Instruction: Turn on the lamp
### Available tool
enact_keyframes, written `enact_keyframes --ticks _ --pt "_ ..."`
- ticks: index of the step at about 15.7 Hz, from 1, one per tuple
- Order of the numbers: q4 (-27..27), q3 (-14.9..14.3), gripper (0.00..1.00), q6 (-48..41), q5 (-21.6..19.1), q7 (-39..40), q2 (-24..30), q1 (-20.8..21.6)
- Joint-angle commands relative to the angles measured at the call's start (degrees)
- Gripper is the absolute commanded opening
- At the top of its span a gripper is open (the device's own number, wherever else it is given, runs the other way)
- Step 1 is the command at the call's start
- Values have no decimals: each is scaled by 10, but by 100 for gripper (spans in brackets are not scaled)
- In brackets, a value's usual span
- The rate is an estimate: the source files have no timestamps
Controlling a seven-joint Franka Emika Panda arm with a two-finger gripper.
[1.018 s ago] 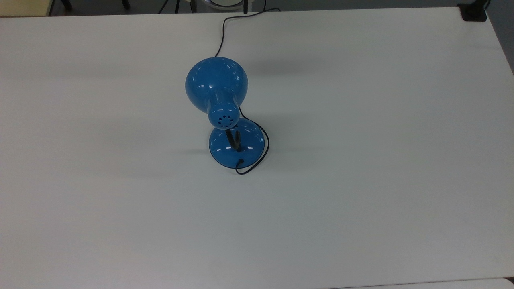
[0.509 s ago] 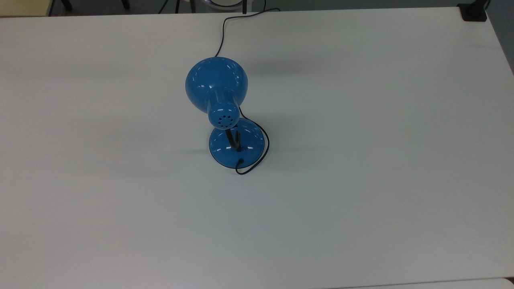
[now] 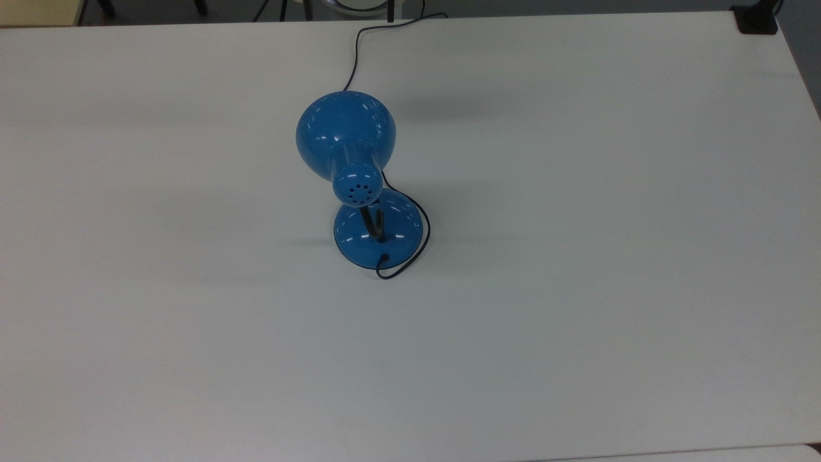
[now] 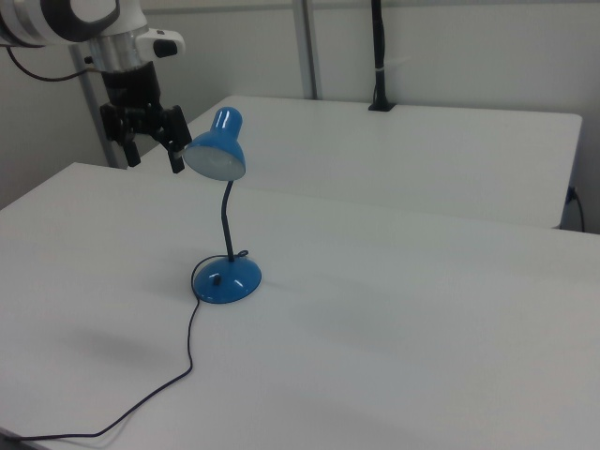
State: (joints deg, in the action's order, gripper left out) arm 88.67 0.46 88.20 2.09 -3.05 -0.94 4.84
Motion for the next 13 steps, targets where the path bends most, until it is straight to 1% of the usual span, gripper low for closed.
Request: enact_keyframes --ticks 1,8,9,11,12,13 --pt "6 5 100 11 7 3 3 -3" --pt "6 5 100 11 6 4 2 -3" --pt "6 5 86 11 7 5 2 -3" --pt "6 5 32 11 7 17 2 -4" --pt "7 5 14 11 6 23 2 -4" --pt "7 5 1 11 6 24 2 -4"
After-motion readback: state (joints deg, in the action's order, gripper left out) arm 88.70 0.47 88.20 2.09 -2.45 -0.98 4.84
